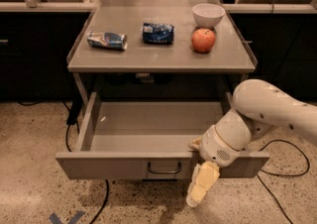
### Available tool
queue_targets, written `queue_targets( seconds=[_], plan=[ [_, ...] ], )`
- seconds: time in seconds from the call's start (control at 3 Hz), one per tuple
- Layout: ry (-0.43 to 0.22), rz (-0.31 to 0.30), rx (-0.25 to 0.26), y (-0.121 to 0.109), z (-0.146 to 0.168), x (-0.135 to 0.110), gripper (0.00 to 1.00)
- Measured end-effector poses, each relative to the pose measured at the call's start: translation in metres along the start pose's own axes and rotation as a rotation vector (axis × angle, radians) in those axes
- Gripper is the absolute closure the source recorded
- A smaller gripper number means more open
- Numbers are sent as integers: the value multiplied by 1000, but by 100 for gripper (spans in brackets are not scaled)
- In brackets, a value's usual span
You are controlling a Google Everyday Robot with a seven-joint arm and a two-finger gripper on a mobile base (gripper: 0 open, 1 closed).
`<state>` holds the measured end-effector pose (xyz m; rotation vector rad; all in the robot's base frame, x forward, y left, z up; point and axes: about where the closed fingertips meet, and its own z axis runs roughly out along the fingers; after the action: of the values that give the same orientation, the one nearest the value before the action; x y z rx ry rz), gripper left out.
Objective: Open top drawer
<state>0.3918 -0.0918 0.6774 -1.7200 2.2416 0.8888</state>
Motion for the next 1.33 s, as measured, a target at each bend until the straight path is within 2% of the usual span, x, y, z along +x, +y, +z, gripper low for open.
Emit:
queue_targets(
  seconds=[0.67, 1.0, 1.33],
  plan=[
    [-8, 29, -55, 16, 3, 2, 0],
    [-32, 80, -103, 65, 9, 5, 0],
    [-32, 80, -103, 65, 9, 5, 0]
  ],
)
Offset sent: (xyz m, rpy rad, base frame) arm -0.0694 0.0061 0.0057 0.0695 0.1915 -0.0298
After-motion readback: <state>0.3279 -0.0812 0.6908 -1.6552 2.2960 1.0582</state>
